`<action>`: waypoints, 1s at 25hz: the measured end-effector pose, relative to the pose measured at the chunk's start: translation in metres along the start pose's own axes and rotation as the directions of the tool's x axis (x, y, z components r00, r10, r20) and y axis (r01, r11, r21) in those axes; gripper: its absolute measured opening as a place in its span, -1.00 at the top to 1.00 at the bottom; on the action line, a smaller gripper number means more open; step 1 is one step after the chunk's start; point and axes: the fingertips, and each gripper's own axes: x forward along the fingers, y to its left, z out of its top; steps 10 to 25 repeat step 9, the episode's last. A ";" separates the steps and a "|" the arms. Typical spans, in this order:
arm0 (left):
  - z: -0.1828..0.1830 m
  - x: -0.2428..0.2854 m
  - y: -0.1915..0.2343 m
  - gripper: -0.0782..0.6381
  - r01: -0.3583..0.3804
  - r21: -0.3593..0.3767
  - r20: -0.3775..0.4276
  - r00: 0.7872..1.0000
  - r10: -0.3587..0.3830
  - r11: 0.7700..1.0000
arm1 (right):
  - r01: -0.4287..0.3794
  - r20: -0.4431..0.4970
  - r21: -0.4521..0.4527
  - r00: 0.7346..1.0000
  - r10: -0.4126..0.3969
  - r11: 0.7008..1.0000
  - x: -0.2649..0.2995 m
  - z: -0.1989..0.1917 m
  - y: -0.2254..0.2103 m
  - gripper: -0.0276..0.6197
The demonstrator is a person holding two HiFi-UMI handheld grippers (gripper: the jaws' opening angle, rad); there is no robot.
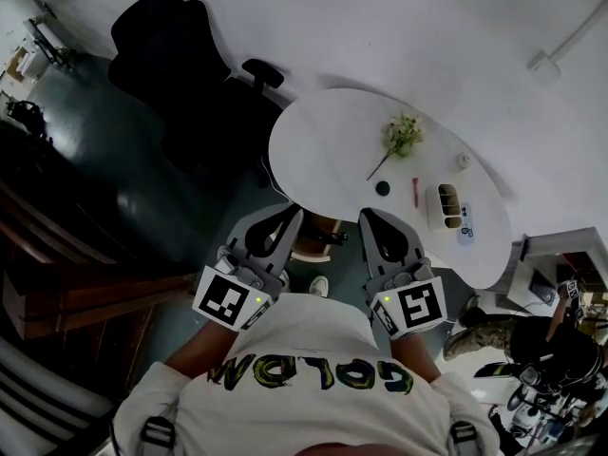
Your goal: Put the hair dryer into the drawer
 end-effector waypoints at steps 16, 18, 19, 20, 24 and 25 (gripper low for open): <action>0.003 0.001 -0.004 0.75 -0.002 -0.011 0.007 1.000 0.002 1.000 | -0.001 0.005 -0.006 1.000 0.001 1.000 -0.001 0.002 -0.002 0.88; 0.003 0.001 -0.004 0.75 -0.002 -0.011 0.007 1.000 0.002 1.000 | -0.001 0.005 -0.006 1.000 0.001 1.000 -0.001 0.002 -0.002 0.88; 0.003 0.001 -0.004 0.75 -0.002 -0.011 0.007 1.000 0.002 1.000 | -0.001 0.005 -0.006 1.000 0.001 1.000 -0.001 0.002 -0.002 0.88; 0.003 0.001 -0.004 0.75 -0.002 -0.011 0.007 1.000 0.002 1.000 | -0.001 0.005 -0.006 1.000 0.001 1.000 -0.001 0.002 -0.002 0.88; 0.003 0.001 -0.004 0.75 -0.002 -0.011 0.007 1.000 0.002 1.000 | -0.001 0.005 -0.006 1.000 0.001 1.000 -0.001 0.002 -0.002 0.88; 0.003 0.001 -0.004 0.75 -0.002 -0.011 0.007 1.000 0.002 1.000 | -0.001 0.005 -0.006 1.000 0.001 1.000 -0.001 0.002 -0.002 0.88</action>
